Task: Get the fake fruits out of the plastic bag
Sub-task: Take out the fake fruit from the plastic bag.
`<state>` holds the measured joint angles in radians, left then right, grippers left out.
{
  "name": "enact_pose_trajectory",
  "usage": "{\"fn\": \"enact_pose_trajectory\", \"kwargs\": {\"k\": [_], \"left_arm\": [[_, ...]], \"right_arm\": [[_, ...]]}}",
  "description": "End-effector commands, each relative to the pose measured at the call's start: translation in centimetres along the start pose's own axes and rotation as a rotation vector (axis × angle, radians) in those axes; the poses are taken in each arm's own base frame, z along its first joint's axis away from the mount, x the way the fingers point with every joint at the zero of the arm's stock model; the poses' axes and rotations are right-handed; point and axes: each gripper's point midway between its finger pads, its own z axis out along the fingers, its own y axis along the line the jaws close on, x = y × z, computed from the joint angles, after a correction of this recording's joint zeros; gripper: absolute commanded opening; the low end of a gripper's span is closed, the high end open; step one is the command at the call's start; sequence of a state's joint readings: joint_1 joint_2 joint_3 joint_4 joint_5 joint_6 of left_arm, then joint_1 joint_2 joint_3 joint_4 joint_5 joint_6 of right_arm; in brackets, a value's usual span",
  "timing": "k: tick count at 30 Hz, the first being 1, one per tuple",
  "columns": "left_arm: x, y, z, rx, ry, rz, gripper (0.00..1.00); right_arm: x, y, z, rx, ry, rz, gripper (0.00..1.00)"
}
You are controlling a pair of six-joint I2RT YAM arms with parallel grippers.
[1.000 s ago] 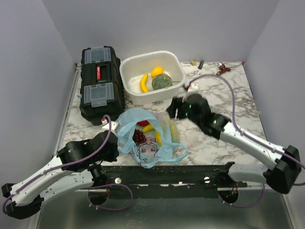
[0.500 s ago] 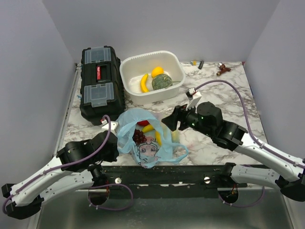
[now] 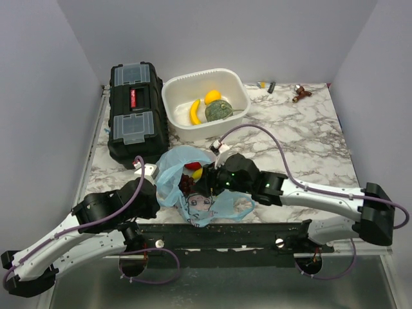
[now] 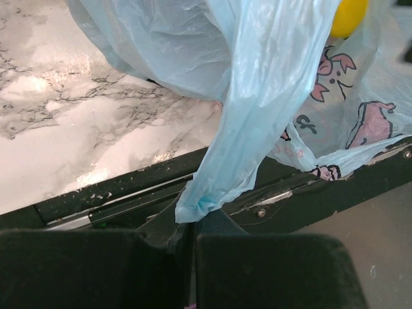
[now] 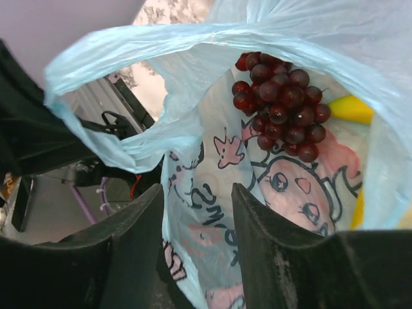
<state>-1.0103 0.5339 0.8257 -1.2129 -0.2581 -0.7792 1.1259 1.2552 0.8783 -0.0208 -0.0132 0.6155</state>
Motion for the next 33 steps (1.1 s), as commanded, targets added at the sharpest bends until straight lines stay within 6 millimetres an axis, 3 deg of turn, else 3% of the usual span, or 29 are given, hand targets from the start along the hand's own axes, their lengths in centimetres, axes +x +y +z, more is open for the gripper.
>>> {"fn": "enact_pose_trajectory", "kwargs": {"k": [1,5,11,19,25,33], "left_arm": [[-0.2,0.2,0.1,-0.003,-0.019,0.001,0.00],[-0.1,0.2,0.0,-0.002,-0.018,0.000,0.00],[-0.2,0.2,0.0,0.002,-0.021,-0.001,0.00],[-0.4,0.6,-0.2,-0.014,-0.042,-0.022,0.00],[-0.8,0.7,-0.7,0.007,-0.084,-0.043,0.00],[-0.6,0.4,-0.4,0.006,-0.060,-0.028,0.00]], "right_arm": [[1.4,1.7,3.1,-0.055,0.000,0.030,0.49],[2.7,-1.0,5.1,0.081,-0.029,0.058,0.45],[4.2,-5.1,5.5,0.204,-0.113,0.102,0.46],[4.4,-5.9,7.7,0.231,-0.165,0.050,0.56],[3.9,-7.4,9.5,0.317,-0.196,-0.031,0.76],[3.0,-6.4,12.3,0.282,-0.192,-0.185,0.94]]}}
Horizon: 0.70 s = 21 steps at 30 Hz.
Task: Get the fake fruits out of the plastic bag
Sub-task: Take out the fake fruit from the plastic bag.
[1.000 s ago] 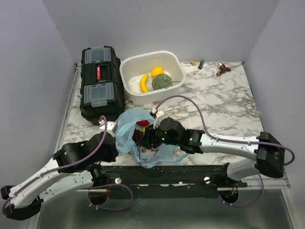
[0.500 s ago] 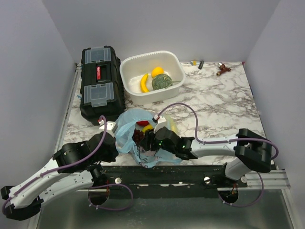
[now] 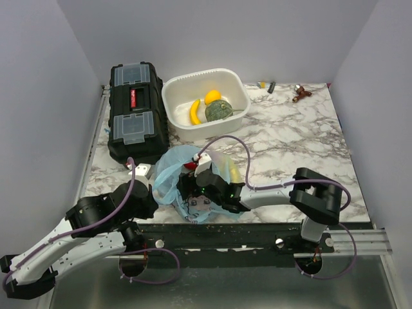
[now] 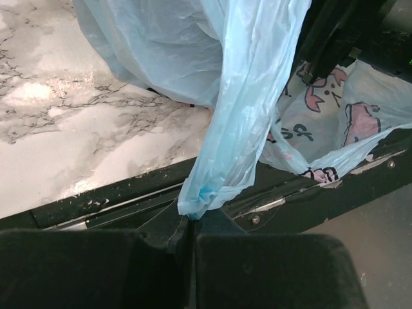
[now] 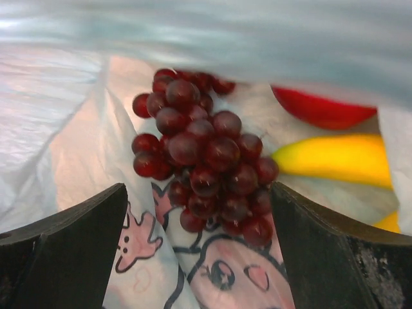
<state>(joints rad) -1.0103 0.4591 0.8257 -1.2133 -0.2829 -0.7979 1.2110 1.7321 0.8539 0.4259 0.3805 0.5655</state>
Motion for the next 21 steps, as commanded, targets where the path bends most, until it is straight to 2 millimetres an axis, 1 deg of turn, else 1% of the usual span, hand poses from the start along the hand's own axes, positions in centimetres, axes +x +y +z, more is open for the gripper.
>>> {"fn": "enact_pose_trajectory", "kwargs": {"k": [1,3,5,11,15,18,21], "left_arm": [[0.1,0.2,0.5,-0.029,0.017,0.016,0.00],[0.3,0.1,0.6,-0.036,0.030,0.022,0.00],[0.3,0.2,0.7,-0.038,0.031,0.023,0.00],[0.2,0.1,0.6,-0.030,0.025,0.021,0.00],[0.3,0.1,0.7,-0.032,0.031,0.025,0.00],[0.3,0.1,0.8,-0.037,0.036,0.027,0.00],[0.3,0.1,0.7,-0.037,0.034,0.026,0.00]], "right_arm": [[-1.7,1.3,1.7,-0.017,-0.069,-0.101,0.96],[-1.3,1.7,2.4,-0.036,-0.060,-0.142,0.96],[-0.8,1.6,3.2,-0.025,-0.052,-0.171,0.97],[1.3,-1.1,5.5,0.096,-0.035,-0.270,0.98],[3.2,-3.0,6.3,0.176,-0.001,-0.279,0.97],[4.3,-3.5,6.5,0.193,0.030,-0.274,0.87],[4.6,-3.3,6.5,0.184,0.040,-0.265,0.75]]}}
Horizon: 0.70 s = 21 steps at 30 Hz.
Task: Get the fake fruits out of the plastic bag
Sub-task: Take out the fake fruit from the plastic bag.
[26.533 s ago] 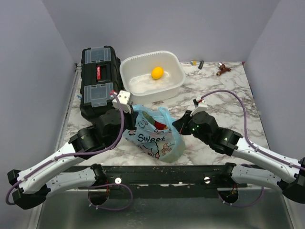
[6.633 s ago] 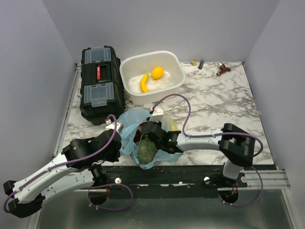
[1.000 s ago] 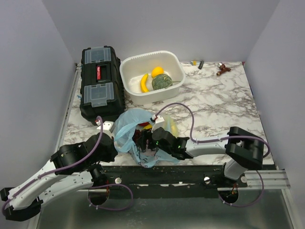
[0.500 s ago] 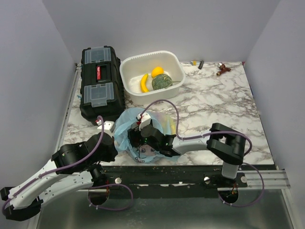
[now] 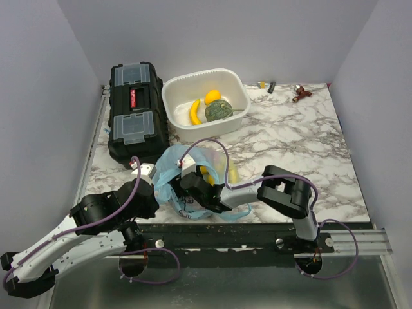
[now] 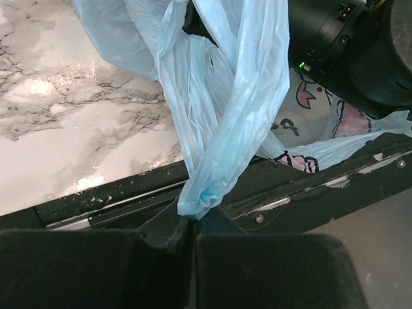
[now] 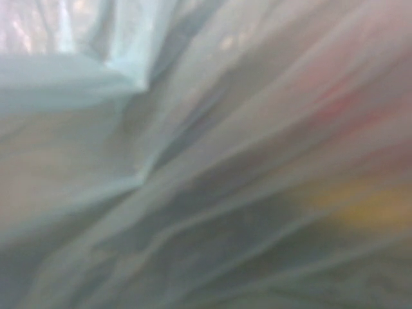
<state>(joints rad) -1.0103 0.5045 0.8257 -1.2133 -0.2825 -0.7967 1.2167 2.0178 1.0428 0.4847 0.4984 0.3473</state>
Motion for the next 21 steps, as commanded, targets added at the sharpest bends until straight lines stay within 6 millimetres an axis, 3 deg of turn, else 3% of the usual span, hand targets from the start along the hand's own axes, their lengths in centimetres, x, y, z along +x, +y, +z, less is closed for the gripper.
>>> {"fn": "enact_pose_trajectory", "kwargs": {"k": [1,6,8,12,15,21], "left_arm": [[0.0,0.2,0.2,-0.010,-0.001,0.010,0.00],[0.0,0.2,0.1,-0.003,-0.010,0.006,0.00],[-0.1,0.1,0.1,0.001,-0.011,0.006,0.00],[0.0,0.1,0.2,-0.007,0.000,0.011,0.00],[0.1,0.1,0.3,-0.013,0.008,0.014,0.00],[-0.2,0.3,-0.1,-0.005,-0.024,-0.005,0.00]], "right_arm": [[2.6,-1.1,0.3,0.056,0.065,-0.033,0.71],[0.2,-1.2,-1.0,0.049,0.018,-0.014,0.45],[-0.8,-1.3,-1.8,0.043,0.004,0.002,0.39],[-2.3,-1.5,-3.6,0.027,-0.013,0.036,0.34],[-3.0,-2.0,-5.1,0.024,-0.021,0.063,0.24],[-4.2,-2.3,-7.9,-0.017,-0.011,0.100,0.19]]}}
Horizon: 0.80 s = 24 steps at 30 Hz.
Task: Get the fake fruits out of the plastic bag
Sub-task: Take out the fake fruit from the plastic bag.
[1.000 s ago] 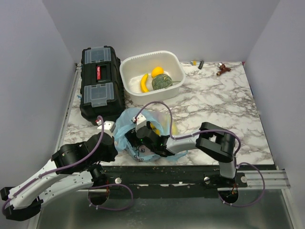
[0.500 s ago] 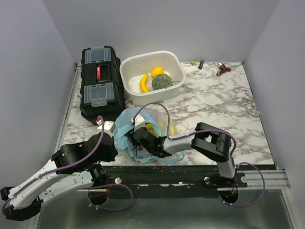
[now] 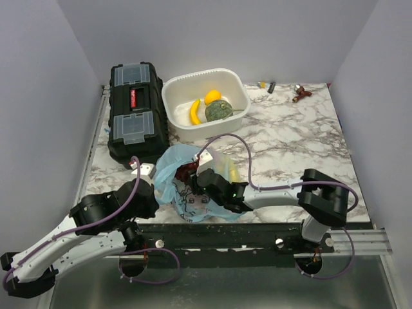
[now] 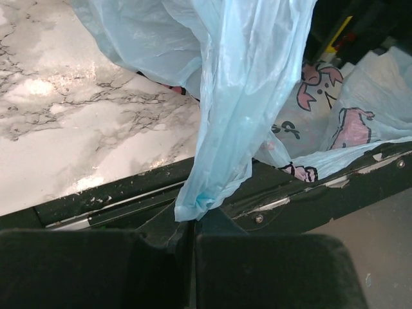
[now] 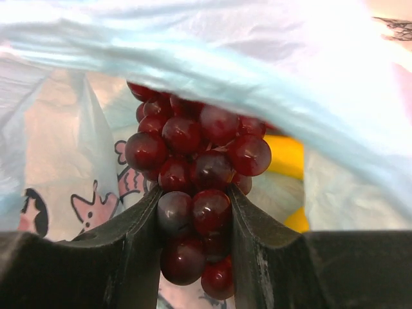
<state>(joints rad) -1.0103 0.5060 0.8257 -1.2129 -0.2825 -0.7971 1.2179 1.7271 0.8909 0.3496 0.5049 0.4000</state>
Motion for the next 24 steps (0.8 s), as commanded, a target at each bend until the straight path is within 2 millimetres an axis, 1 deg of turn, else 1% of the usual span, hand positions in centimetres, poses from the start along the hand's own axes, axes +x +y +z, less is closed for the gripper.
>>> {"fn": "enact_pose_trajectory", "kwargs": {"k": [1,8,11,14,17,20,24], "left_arm": [[-0.2,0.4,-0.2,-0.002,-0.029,-0.007,0.00],[-0.2,0.3,-0.1,0.000,-0.024,-0.003,0.00],[-0.1,0.2,0.1,-0.010,-0.008,0.005,0.00],[0.1,0.2,0.3,-0.016,0.005,0.013,0.00],[0.0,0.2,0.2,-0.017,-0.002,0.009,0.00],[-0.1,0.4,0.1,-0.017,-0.012,0.001,0.00],[-0.1,0.3,0.0,-0.011,-0.016,-0.001,0.00]], "right_arm": [[-1.2,0.0,-2.2,-0.030,-0.006,0.053,0.18],[-1.9,0.0,-5.6,-0.101,0.011,0.100,0.12],[-2.2,0.6,-7.2,-0.170,0.025,0.127,0.10],[-2.5,1.2,-8.7,-0.227,0.037,0.163,0.05],[-3.2,1.7,-9.8,-0.272,0.035,0.195,0.03],[-4.4,2.3,-10.8,-0.312,0.026,0.196,0.01],[-6.1,2.8,-11.7,-0.342,0.004,0.193,0.01]]}}
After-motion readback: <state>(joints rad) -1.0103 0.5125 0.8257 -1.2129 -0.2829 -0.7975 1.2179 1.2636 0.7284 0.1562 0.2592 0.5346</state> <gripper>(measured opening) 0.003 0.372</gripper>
